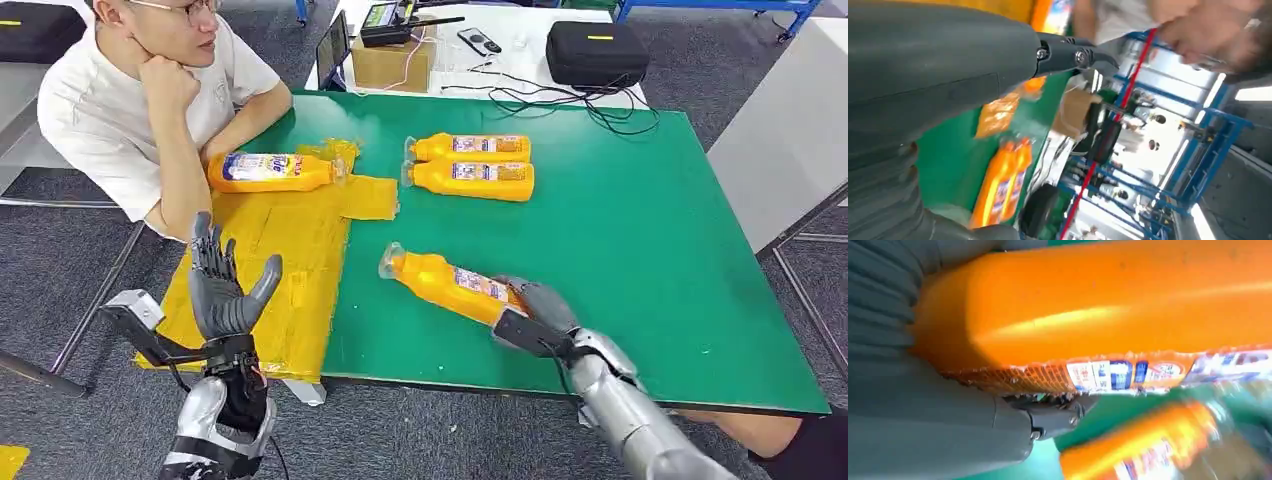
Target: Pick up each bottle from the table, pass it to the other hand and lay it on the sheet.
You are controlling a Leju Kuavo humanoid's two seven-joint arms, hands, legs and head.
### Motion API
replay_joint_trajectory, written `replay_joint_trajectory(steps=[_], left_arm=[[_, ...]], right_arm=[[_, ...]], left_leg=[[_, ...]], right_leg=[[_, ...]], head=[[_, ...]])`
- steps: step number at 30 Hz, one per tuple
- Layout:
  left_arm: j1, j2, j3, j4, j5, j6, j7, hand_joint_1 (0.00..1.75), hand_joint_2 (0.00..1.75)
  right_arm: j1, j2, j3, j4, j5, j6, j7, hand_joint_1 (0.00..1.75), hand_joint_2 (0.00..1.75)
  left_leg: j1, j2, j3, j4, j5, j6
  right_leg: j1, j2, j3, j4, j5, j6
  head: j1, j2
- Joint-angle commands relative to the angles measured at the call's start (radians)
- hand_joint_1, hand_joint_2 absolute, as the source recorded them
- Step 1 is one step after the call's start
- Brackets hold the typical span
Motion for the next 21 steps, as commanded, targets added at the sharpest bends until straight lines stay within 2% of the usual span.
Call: replay_joint_trajectory(steps=[1, 4, 7, 8, 10, 12, 14, 15, 17, 19, 21], left_arm=[[0.127, 0.001, -0.138, 0.026, -0.106, -0.139, -0.057, 0.0, 1.75], [0.146, 0.016, -0.21, 0.02, -0.221, -0.153, -0.11, 0.0, 1.75], [0.145, 0.042, -0.286, 0.02, -0.341, -0.174, -0.136, 0.0, 1.75], [0.145, 0.039, -0.288, 0.02, -0.343, -0.175, -0.136, 0.0, 1.75], [0.143, 0.043, -0.296, 0.02, -0.361, -0.193, -0.139, 0.0, 1.75], [0.136, 0.042, -0.294, 0.022, -0.36, -0.21, -0.134, 0.0, 1.75], [0.123, 0.032, -0.28, 0.027, -0.349, -0.236, -0.137, 0.0, 1.75], [0.117, 0.03, -0.278, 0.031, -0.342, -0.248, -0.133, 0.0, 1.75], [0.089, 0.005, -0.25, 0.055, -0.283, -0.296, -0.109, 0.0, 1.75], [0.065, -0.009, -0.239, 0.076, -0.23, -0.337, -0.087, 0.0, 1.75], [0.049, -0.012, -0.238, 0.084, -0.216, -0.342, -0.081, 0.0, 1.75]], right_arm=[[0.242, 0.232, -0.401, -0.649, -0.423, 0.02, -0.07, 1.75, 1.75], [0.251, 0.242, -0.404, -0.664, -0.441, 0.032, -0.092, 1.75, 1.75], [0.238, 0.24, -0.35, -0.637, -0.461, 0.136, -0.087, 1.75, 1.75], [0.236, 0.246, -0.345, -0.633, -0.461, 0.135, -0.088, 1.75, 1.75], [0.22, 0.207, -0.246, -0.579, -0.373, 0.198, -0.046, 1.75, 1.75], [0.217, 0.207, -0.198, -0.552, -0.318, 0.199, -0.06, 1.75, 1.75], [0.207, 0.201, -0.091, -0.512, -0.226, 0.244, -0.05, 1.75, 1.75], [0.204, 0.203, -0.067, -0.499, -0.203, 0.233, -0.051, 1.75, 1.75], [0.189, 0.208, 0.069, -0.452, -0.086, 0.227, -0.063, 1.75, 1.75], [0.174, 0.223, 0.151, -0.408, -0.021, 0.191, -0.079, 1.75, 1.75], [0.171, 0.243, 0.185, -0.381, -0.01, 0.173, -0.078, 1.75, 1.75]], left_leg=[[-0.001, 0.002, 0.0, 0.001, -0.003, -0.002], [0.0, -0.005, -0.003, 0.0, -0.002, -0.001], [0.0, -0.005, -0.001, 0.001, -0.004, -0.001], [-0.001, -0.003, -0.003, 0.0, -0.003, -0.001], [-0.001, -0.002, -0.003, 0.0, -0.003, -0.001], [-0.001, -0.001, -0.002, 0.0, -0.003, -0.002], [-0.001, -0.002, -0.004, -0.001, -0.002, -0.001], [0.0, 0.0, 0.0, -0.001, -0.004, -0.003], [0.0, 0.001, -0.001, -0.001, -0.004, -0.002], [0.001, 0.002, -0.001, -0.001, -0.004, -0.003], [0.001, -0.001, -0.004, -0.001, -0.002, -0.002]], right_leg=[[0.0, 0.002, -0.002, 0.003, -0.003, -0.003], [-0.001, -0.003, -0.003, 0.001, -0.004, -0.002], [-0.001, -0.003, 0.0, 0.001, -0.006, -0.002], [-0.001, -0.001, -0.002, 0.001, -0.004, -0.002], [-0.001, -0.001, -0.003, 0.0, -0.003, -0.003], [-0.002, 0.0, -0.003, 0.0, -0.003, -0.003], [-0.001, 0.0, -0.004, -0.001, -0.002, -0.002], [-0.001, 0.001, -0.001, -0.001, -0.003, -0.004], [0.0, 0.002, -0.002, -0.001, -0.003, -0.003], [0.001, 0.003, -0.002, -0.001, -0.002, -0.003], [0.001, 0.0, -0.004, -0.001, -0.002, -0.002]], head=[[0.0, 0.0], [0.0, 0.0], [0.001, 0.0], [0.001, 0.0], [0.0, 0.0], [0.001, 0.0], [0.001, 0.0], [0.001, 0.0], [0.0, 0.0], [0.001, 0.0], [0.0, 0.0]])
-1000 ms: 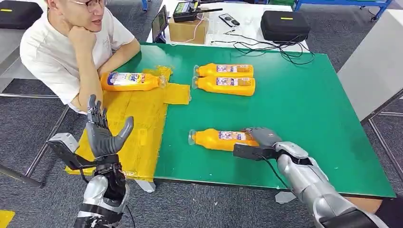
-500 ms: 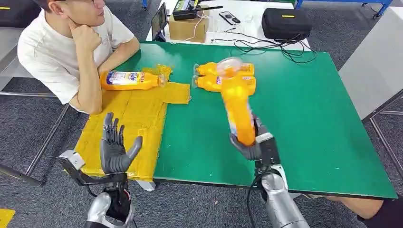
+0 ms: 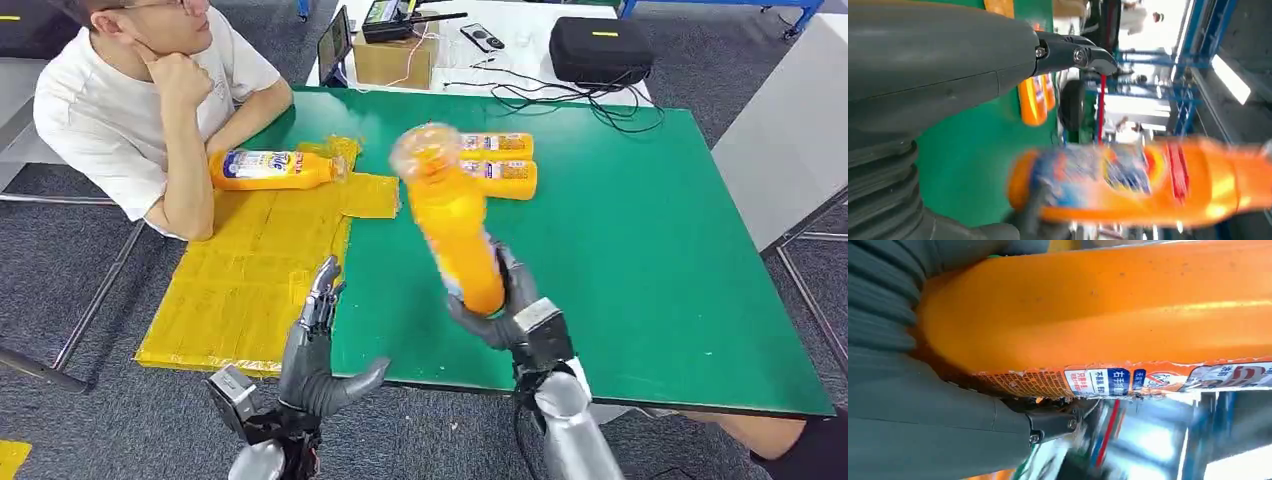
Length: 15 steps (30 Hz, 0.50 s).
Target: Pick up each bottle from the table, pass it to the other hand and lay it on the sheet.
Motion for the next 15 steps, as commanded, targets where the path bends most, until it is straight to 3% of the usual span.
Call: replay_joint_trajectory(steps=[1, 6, 10, 15], left_arm=[[-0.091, -0.009, 0.015, 0.088, 0.096, -0.073, 0.045, 0.0, 1.75], [-0.088, -0.008, 0.014, 0.088, 0.096, -0.073, 0.045, 0.0, 1.75], [-0.134, -0.024, 0.006, 0.098, 0.244, -0.118, 0.09, 0.0, 1.75], [-0.157, -0.013, -0.028, 0.079, 0.287, -0.112, 0.102, 0.0, 1.75]], right_arm=[[-0.064, 0.026, 0.327, 0.185, 0.135, -0.058, -0.018, 1.75, 1.75], [-0.069, 0.018, 0.324, 0.186, 0.135, -0.058, -0.018, 1.75, 1.75], [-0.097, 0.059, 0.465, 0.292, 0.175, -0.08, -0.047, 1.75, 1.75], [-0.132, 0.07, 0.543, 0.375, 0.157, -0.09, -0.037, 1.75, 1.75]], left_leg=[[0.001, 0.005, 0.005, -0.001, -0.002, -0.002], [0.0, 0.001, 0.003, -0.001, -0.001, 0.0], [0.0, 0.003, 0.004, -0.001, -0.002, -0.001], [0.0, 0.0, 0.002, -0.001, 0.0, -0.001]], right_leg=[[0.001, 0.005, 0.004, -0.001, -0.001, -0.003], [0.0, 0.001, 0.003, -0.001, -0.001, -0.001], [0.0, 0.003, 0.003, -0.001, -0.001, -0.002], [0.0, -0.001, 0.001, -0.001, -0.001, -0.002]], head=[[0.0, 0.0], [0.0, 0.0], [0.0, 0.0], [0.0, 0.0]])
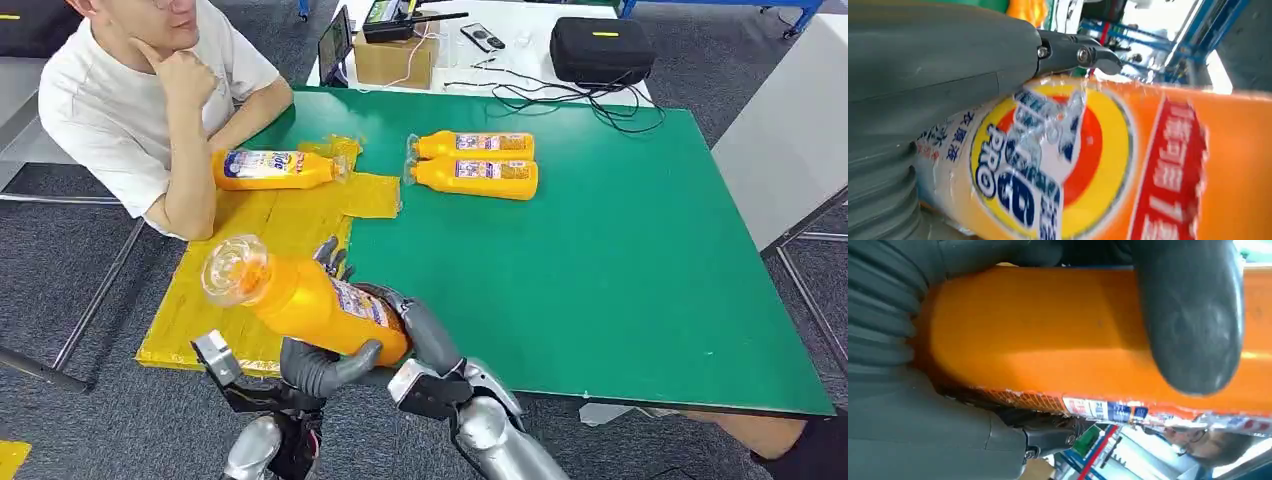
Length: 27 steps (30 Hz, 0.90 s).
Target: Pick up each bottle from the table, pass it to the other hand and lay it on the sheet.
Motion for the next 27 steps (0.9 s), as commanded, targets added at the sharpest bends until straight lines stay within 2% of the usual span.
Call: replay_joint_trajectory(steps=[1, 2, 3, 4, 5, 6, 7, 8, 9, 13, 15, 18, 21, 23, 24, 26, 27], left_arm=[[-0.09, 0.007, -0.043, 0.032, 0.07, -0.015, 0.022, 0.0, 1.75], [-0.083, 0.008, -0.043, 0.021, 0.077, -0.026, 0.03, 0.02, 1.75], [-0.076, 0.01, -0.041, 0.013, 0.077, -0.026, 0.032, 1.41, 1.75], [-0.071, 0.013, -0.04, 0.01, 0.074, -0.026, 0.04, 1.75, 1.75], [-0.065, 0.016, -0.036, 0.011, 0.063, -0.015, 0.049, 1.75, 1.75], [-0.063, 0.015, -0.03, 0.014, 0.052, -0.005, 0.053, 1.75, 1.75], [-0.059, 0.012, -0.022, 0.021, 0.05, -0.005, 0.057, 1.75, 1.75], [-0.057, 0.01, -0.018, 0.023, 0.05, -0.005, 0.059, 1.75, 1.75], [-0.054, 0.009, -0.014, 0.022, 0.05, -0.002, 0.062, 1.75, 1.75], [-0.042, 0.009, 0.0, 0.014, 0.053, 0.005, 0.075, 1.75, 1.75], [-0.035, 0.01, 0.014, 0.009, 0.045, 0.039, 0.092, 1.75, 1.75], [-0.068, 0.039, 0.029, 0.058, -0.048, 0.101, 0.097, 1.75, 1.75], [-0.079, 0.043, 0.042, 0.072, -0.048, 0.096, 0.093, 1.75, 1.75], [-0.094, 0.055, 0.051, 0.087, -0.066, 0.096, 0.099, 1.75, 1.75], [-0.105, 0.067, 0.064, 0.095, -0.117, 0.134, 0.09, 1.66, 1.75], [-0.146, 0.105, 0.097, 0.144, -0.278, 0.223, 0.102, 1.68, 1.75], [-0.164, 0.12, 0.115, 0.172, -0.372, 0.269, 0.107, 1.68, 1.75]], right_arm=[[-0.092, 0.019, 0.229, 0.246, -0.001, -0.02, 0.009, 1.75, 1.75], [-0.094, 0.017, 0.225, 0.256, -0.007, -0.024, 0.017, 1.75, 1.75], [-0.094, 0.015, 0.217, 0.26, -0.015, -0.025, 0.025, 1.75, 1.75], [-0.093, 0.014, 0.209, 0.263, -0.014, -0.04, 0.043, 1.75, 1.75], [-0.093, 0.012, 0.205, 0.262, -0.002, -0.061, 0.069, 0.37, 1.75], [-0.092, 0.01, 0.202, 0.254, 0.008, -0.076, 0.085, 0.0, 1.75], [-0.083, 0.009, 0.192, 0.235, 0.015, -0.103, 0.098, 0.0, 1.75], [-0.076, 0.01, 0.183, 0.223, 0.014, -0.112, 0.104, 0.0, 0.0], [-0.064, 0.008, 0.171, 0.202, 0.011, -0.124, 0.109, 0.0, 0.0], [-0.024, -0.002, 0.149, 0.15, 0.026, -0.183, 0.119, 0.0, 0.0], [0.017, 0.013, 0.091, 0.111, -0.011, -0.232, 0.107, 0.0, 0.0], [0.038, -0.013, 0.048, 0.057, -0.022, -0.279, 0.072, 0.0, 0.0], [0.038, -0.02, 0.035, 0.044, -0.024, -0.273, 0.07, 0.0, 0.0], [0.048, -0.014, -0.001, 0.02, -0.032, -0.323, 0.032, 0.0, 0.0], [0.054, -0.016, -0.021, -0.001, -0.042, -0.333, 0.022, 0.0, 0.0], [0.079, -0.024, -0.076, -0.073, -0.059, -0.355, -0.004, 0.0, 0.0], [0.091, -0.026, -0.102, -0.102, -0.064, -0.354, -0.007, 0.0, 0.0]], left_leg=[[0.002, 0.0, 0.007, 0.0, -0.002, -0.003], [0.001, 0.0, 0.003, -0.001, -0.001, -0.001], [0.002, 0.0, 0.006, 0.0, -0.002, -0.002], [0.001, 0.0, 0.004, -0.001, -0.001, -0.001], [0.001, 0.0, 0.002, -0.001, 0.0, -0.001], [0.002, -0.001, 0.005, -0.001, -0.002, -0.001], [0.001, -0.001, 0.004, -0.001, -0.001, -0.001], [0.001, -0.001, 0.003, -0.001, -0.001, -0.001], [0.002, -0.001, 0.008, 0.0, -0.004, -0.001], [0.001, -0.001, 0.003, -0.001, -0.001, -0.001], [0.001, -0.002, 0.004, 0.0, -0.002, -0.001], [0.001, -0.002, 0.004, -0.001, -0.002, -0.001], [0.0, -0.002, 0.002, -0.001, 0.0, -0.001], [0.001, -0.001, 0.002, -0.001, -0.001, -0.001], [0.0, 0.0, 0.002, -0.001, -0.001, -0.001], [0.001, -0.001, 0.005, -0.001, -0.002, -0.002], [0.0, -0.002, 0.001, -0.001, 0.0, -0.001]], right_leg=[[0.002, -0.001, 0.007, 0.0, -0.003, -0.004], [0.002, -0.001, 0.004, -0.001, -0.001, -0.002], [0.002, 0.0, 0.005, 0.0, -0.002, -0.003], [0.002, 0.0, 0.004, -0.001, -0.002, -0.002], [0.001, -0.001, 0.002, -0.001, -0.001, -0.001], [0.002, -0.002, 0.005, -0.001, -0.002, -0.002], [0.001, -0.002, 0.004, -0.001, -0.002, -0.002], [0.002, -0.002, 0.003, -0.001, -0.001, -0.001], [0.002, -0.002, 0.009, -0.001, -0.004, -0.003], [0.001, -0.002, 0.004, -0.001, -0.002, -0.002], [0.001, -0.003, 0.004, 0.0, -0.003, -0.003], [0.001, -0.003, 0.004, -0.001, -0.003, -0.003], [0.001, -0.003, 0.001, -0.001, -0.001, -0.002], [0.001, -0.001, 0.002, -0.001, -0.001, -0.002], [0.001, -0.001, 0.001, 0.0, -0.001, -0.002], [0.001, -0.002, 0.005, 0.0, -0.002, -0.003], [0.0, -0.002, 0.001, 0.0, -0.001, -0.001]], head=[[0.001, 0.0], [0.0, 0.0], [0.0, 0.0], [0.0, 0.0], [0.001, 0.0], [0.0, 0.0], [0.0, 0.0], [0.001, 0.0], [0.0, 0.0], [0.0, 0.0], [0.001, 0.0], [0.001, 0.0], [0.001, 0.0], [0.001, 0.0], [0.0, 0.0], [0.001, 0.0], [0.001, 0.0]])
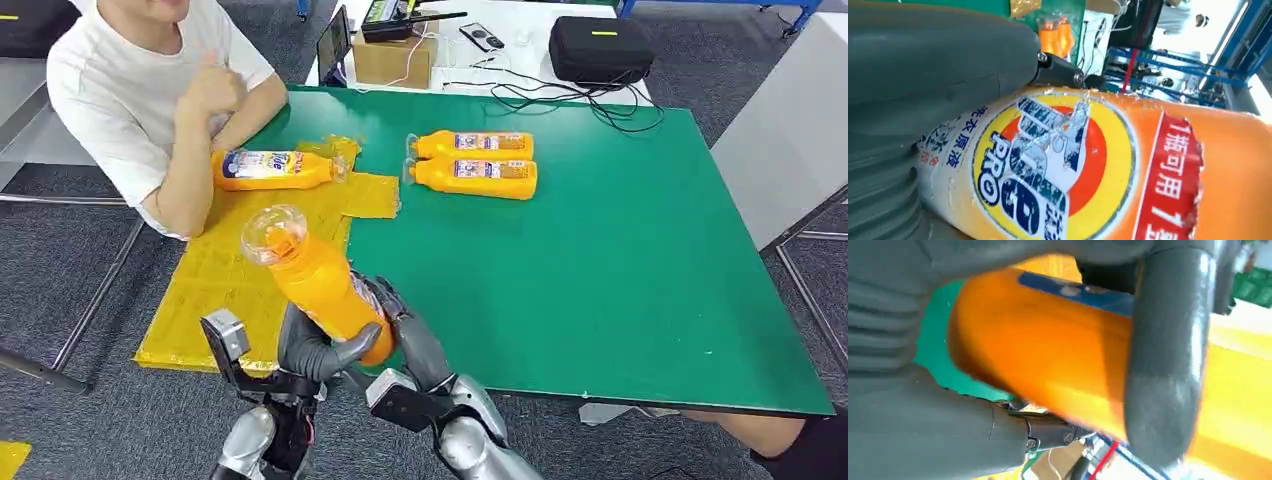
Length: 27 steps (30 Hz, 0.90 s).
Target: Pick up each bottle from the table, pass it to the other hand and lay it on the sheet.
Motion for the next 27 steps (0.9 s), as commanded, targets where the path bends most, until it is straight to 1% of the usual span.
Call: replay_joint_trajectory(steps=[1, 2, 3, 4, 5, 7, 8, 9, 10, 11, 12, 14, 15, 19, 20, 21, 22, 23, 25, 26, 27], left_arm=[[-0.146, 0.125, 0.101, 0.188, -0.419, 0.227, 0.024, 1.68, 1.75], [-0.164, 0.14, 0.115, 0.225, -0.545, 0.291, 0.053, 1.71, 1.75], [-0.181, 0.142, 0.151, 0.255, -0.587, 0.311, 0.074, 1.71, 1.75], [-0.189, 0.144, 0.16, 0.271, -0.598, 0.314, 0.072, 1.75, 1.75], [-0.218, 0.157, 0.174, 0.325, -0.71, 0.388, 0.092, 1.75, 1.75], [-0.242, 0.161, 0.19, 0.369, -0.743, 0.411, 0.087, 1.75, 1.75], [-0.27, 0.176, 0.191, 0.434, -0.856, 0.48, 0.098, 1.75, 1.75], [-0.291, 0.19, 0.189, 0.482, -0.926, 0.513, 0.114, 1.71, 1.75], [-0.311, 0.2, 0.199, 0.533, -0.959, 0.537, 0.109, 1.71, 1.75], [-0.335, 0.219, 0.187, 0.588, -1.039, 0.561, 0.138, 1.69, 1.75], [-0.372, 0.233, 0.197, 0.663, -1.069, 0.54, 0.148, 1.69, 1.75], [-0.385, 0.244, 0.203, 0.676, -1.067, 0.535, 0.146, 1.69, 1.75], [-0.385, 0.244, 0.203, 0.676, -1.067, 0.535, 0.146, 1.69, 1.75], [-0.388, 0.234, 0.205, 0.69, -1.068, 0.545, 0.135, 1.71, 1.75], [-0.398, 0.249, 0.182, 0.717, -1.131, 0.552, 0.161, 1.75, 1.75], [-0.409, 0.266, 0.162, 0.742, -1.172, 0.542, 0.17, 1.75, 1.75], [-0.43, 0.283, 0.147, 0.788, -1.206, 0.498, 0.181, 1.75, 1.75], [-0.447, 0.286, 0.152, 0.821, -1.198, 0.441, 0.183, 1.75, 1.75], [-0.472, 0.285, 0.147, 0.852, -1.202, 0.375, 0.179, 1.57, 1.75], [-0.482, 0.276, 0.153, 0.863, -1.194, 0.348, 0.179, 1.33, 1.75], [-0.488, 0.269, 0.157, 0.863, -1.187, 0.338, 0.177, 1.33, 1.75]], right_arm=[[0.066, -0.039, -0.183, -0.187, -0.037, -0.062, -0.069, 0.0, 0.0], [0.084, -0.037, -0.2, -0.223, -0.031, -0.078, -0.088, 0.0, 0.0], [0.098, -0.041, -0.206, -0.253, -0.021, -0.085, -0.096, 0.0, 0.0], [0.106, -0.043, -0.206, -0.268, -0.017, -0.087, -0.098, 0.0, 0.0], [0.119, -0.043, -0.205, -0.303, -0.006, -0.105, -0.117, 0.0, 0.0], [0.124, -0.042, -0.2, -0.322, -0.006, -0.107, -0.115, 0.0, 0.0], [0.125, -0.044, -0.186, -0.331, -0.003, -0.107, -0.115, 0.0, 0.0], [0.124, -0.045, -0.177, -0.332, -0.003, -0.105, -0.114, 0.0, 0.0], [0.122, -0.043, -0.168, -0.328, -0.007, -0.096, -0.112, 0.0, 0.0], [0.118, -0.046, -0.157, -0.323, -0.016, -0.074, -0.109, 0.0, 0.0], [0.115, -0.046, -0.149, -0.313, -0.02, -0.066, -0.11, 0.0, 0.0], [0.115, -0.043, -0.146, -0.305, -0.02, -0.065, -0.11, 0.0, 0.0], [0.115, -0.043, -0.146, -0.305, -0.02, -0.065, -0.11, 0.0, 0.0], [0.108, -0.045, -0.148, -0.297, -0.022, -0.064, -0.112, 0.0, 0.0], [0.109, -0.048, -0.143, -0.298, -0.028, -0.053, -0.116, 0.0, 0.0], [0.111, -0.048, -0.14, -0.298, -0.03, -0.049, -0.119, 0.0, 0.0], [0.114, -0.047, -0.143, -0.299, -0.042, -0.044, -0.125, 0.0, 0.0], [0.116, -0.044, -0.149, -0.297, -0.055, -0.037, -0.127, 0.0, 0.0], [0.115, -0.04, -0.163, -0.284, -0.07, -0.031, -0.127, 0.0, 0.0], [0.112, -0.036, -0.173, -0.274, -0.086, -0.021, -0.131, 0.0, 0.0], [0.11, -0.035, -0.177, -0.269, -0.089, -0.018, -0.131, 0.0, 0.0]], left_leg=[[0.0, -0.003, 0.005, -0.002, -0.001, -0.001], [0.0, -0.003, 0.004, -0.002, 0.0, -0.001], [0.0, -0.002, 0.003, -0.002, 0.0, -0.001], [0.0, -0.002, 0.005, -0.002, 0.0, -0.001], [0.0, -0.002, 0.003, -0.002, 0.0, -0.001], [0.001, -0.002, 0.005, -0.001, -0.001, -0.001], [0.0, -0.001, 0.004, -0.001, 0.0, -0.001], [0.0, -0.001, 0.003, -0.001, 0.0, -0.001], [0.001, -0.001, 0.005, -0.001, -0.001, -0.001], [0.0, -0.001, 0.004, -0.002, 0.0, -0.001], [0.0, -0.001, 0.004, -0.001, 0.0, -0.001], [0.001, -0.001, 0.007, -0.002, -0.001, -0.002], [0.0, 0.0, 0.004, -0.001, 0.0, -0.001], [0.001, 0.001, 0.005, 0.0, -0.001, -0.001], [0.001, 0.0, 0.004, -0.001, -0.001, -0.001], [0.001, 0.0, 0.003, -0.001, -0.001, -0.001], [0.001, 0.0, 0.005, 0.0, -0.001, -0.001], [0.001, 0.0, 0.003, -0.001, -0.001, -0.001], [0.001, -0.001, 0.005, -0.001, -0.001, -0.001], [0.001, -0.001, 0.004, -0.001, -0.001, -0.001], [0.0, -0.001, 0.003, -0.001, 0.0, -0.001]], right_leg=[[0.0, -0.004, 0.006, -0.001, -0.002, -0.003], [0.0, -0.003, 0.004, -0.001, -0.001, -0.002], [0.0, -0.002, 0.003, -0.001, -0.001, -0.001], [0.001, -0.002, 0.005, -0.001, -0.002, -0.002], [0.0, -0.002, 0.004, -0.001, -0.001, -0.002], [0.001, -0.003, 0.005, 0.0, -0.002, -0.002], [0.0, -0.002, 0.003, 0.0, -0.001, -0.002], [0.0, -0.001, 0.003, 0.0, -0.001, -0.002], [0.001, -0.002, 0.005, 0.0, -0.002, -0.002], [0.0, -0.002, 0.004, -0.001, -0.001, -0.002], [0.0, -0.001, 0.003, -0.001, -0.001, -0.002], [0.001, -0.001, 0.007, -0.001, -0.002, -0.003], [0.001, 0.0, 0.003, 0.0, -0.001, -0.002], [0.001, -0.001, 0.004, 0.0, -0.002, -0.002], [0.001, -0.001, 0.003, 0.0, -0.001, -0.002], [0.001, -0.001, 0.003, 0.0, -0.001, -0.002], [0.001, -0.001, 0.005, 0.0, -0.002, -0.002], [0.001, -0.001, 0.004, 0.0, -0.001, -0.002], [0.001, -0.001, 0.005, 0.0, -0.002, -0.002], [0.001, -0.001, 0.004, 0.0, -0.001, -0.002], [0.0, -0.001, 0.003, 0.0, -0.001, -0.002]], head=[[0.0, 0.0], [0.0, 0.0], [0.0, 0.0], [0.0, 0.0], [0.0, 0.0], [0.0, 0.0], [0.0, 0.0], [0.0, 0.0], [0.0, 0.0], [0.0, 0.0], [0.0, 0.0], [0.0, 0.0], [0.0, 0.0], [0.0, 0.0], [0.0, 0.0], [0.0, 0.0], [0.0, 0.0], [0.0, 0.0], [0.0, 0.0], [0.0, 0.0], [0.0, 0.0]])
